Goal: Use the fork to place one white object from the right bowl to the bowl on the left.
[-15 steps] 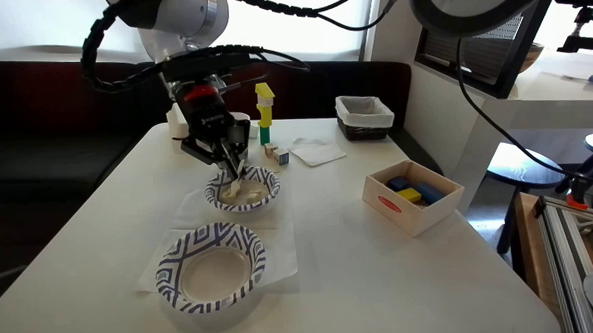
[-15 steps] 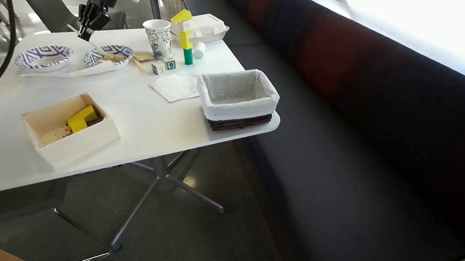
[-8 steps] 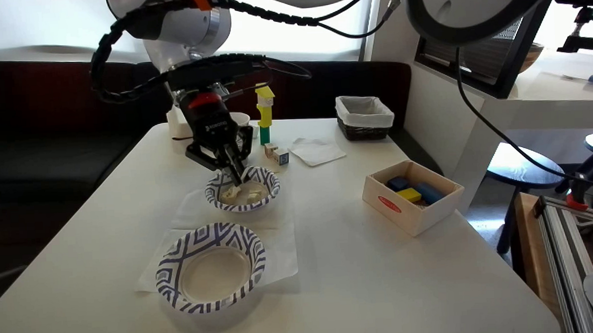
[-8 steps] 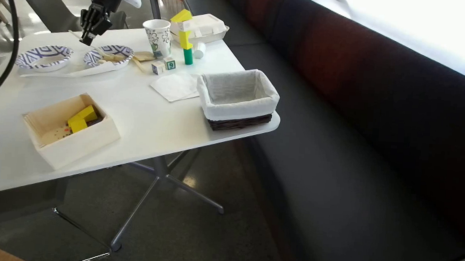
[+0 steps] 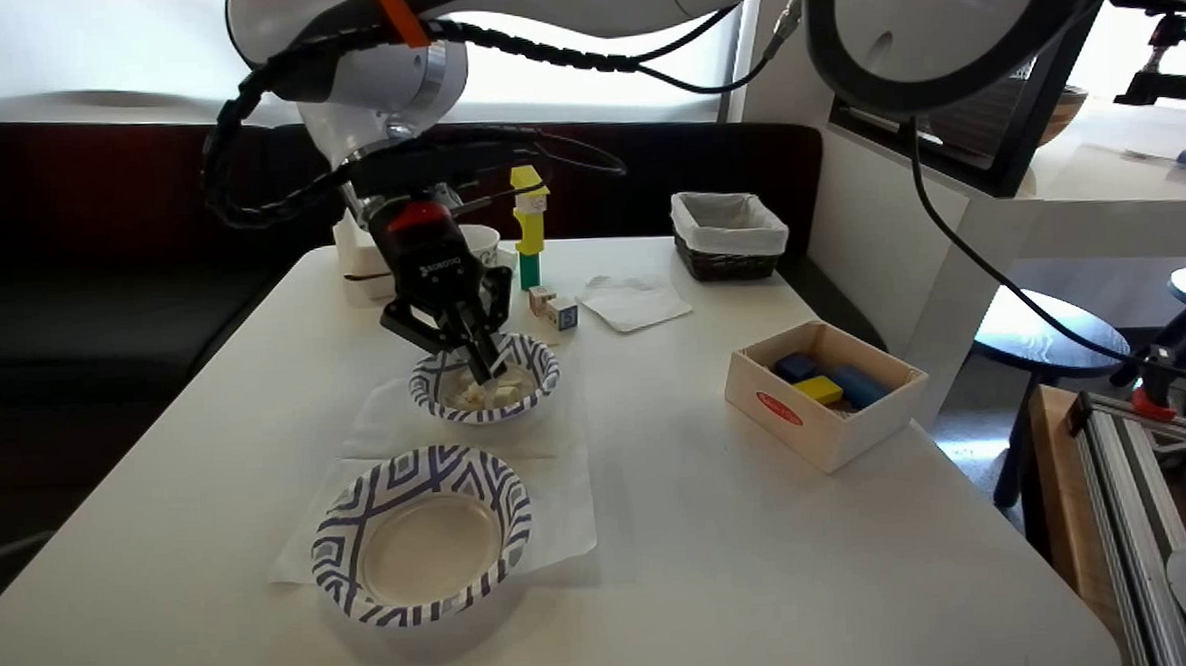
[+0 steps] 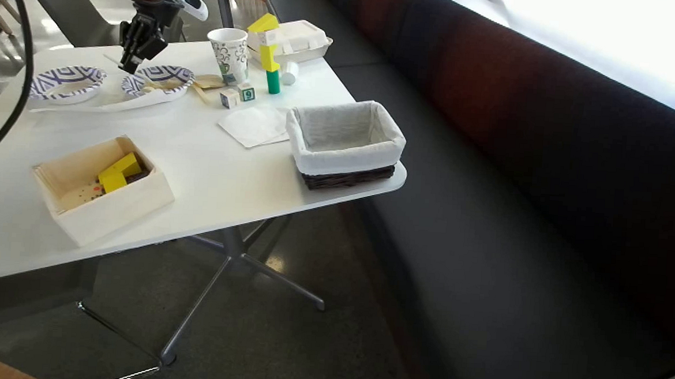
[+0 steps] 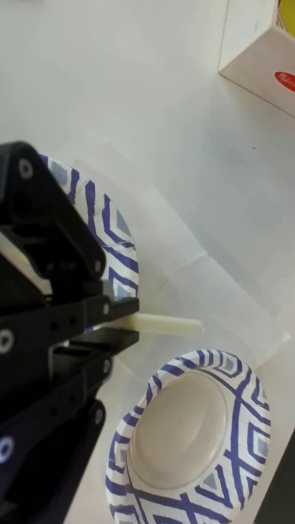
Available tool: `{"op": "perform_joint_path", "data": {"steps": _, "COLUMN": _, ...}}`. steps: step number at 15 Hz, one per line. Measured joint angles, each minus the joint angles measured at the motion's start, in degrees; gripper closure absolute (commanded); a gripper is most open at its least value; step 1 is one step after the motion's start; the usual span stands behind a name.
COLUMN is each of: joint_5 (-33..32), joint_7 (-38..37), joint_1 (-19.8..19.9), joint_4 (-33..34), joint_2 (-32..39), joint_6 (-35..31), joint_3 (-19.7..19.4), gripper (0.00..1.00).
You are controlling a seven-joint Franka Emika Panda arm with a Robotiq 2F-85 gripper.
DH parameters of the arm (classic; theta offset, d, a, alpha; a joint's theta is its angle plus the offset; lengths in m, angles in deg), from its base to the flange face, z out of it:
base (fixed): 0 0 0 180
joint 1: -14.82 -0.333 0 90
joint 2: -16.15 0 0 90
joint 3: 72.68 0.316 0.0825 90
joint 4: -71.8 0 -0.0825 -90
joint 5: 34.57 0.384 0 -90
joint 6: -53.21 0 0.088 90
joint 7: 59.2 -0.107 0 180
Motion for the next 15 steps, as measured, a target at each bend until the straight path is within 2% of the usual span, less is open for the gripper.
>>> {"op": "perform_joint_path", "data": {"steps": 6, "joint_5": 0.72, "joint_7": 1.0, "joint_1": 0.73, "joint_4": 0.3, "joint_2": -0.16, "joint_6": 0.06, "joint_3": 0.66, "gripper": 0.97}}
{"op": "perform_joint_path", "data": {"steps": 15, "joint_5": 2.72, "joint_7": 4.01, "joint_1": 5.09, "joint_4": 0.59, "joint_2": -3.82, "joint_6": 2.2, "joint_3": 3.64, "gripper": 0.97}}
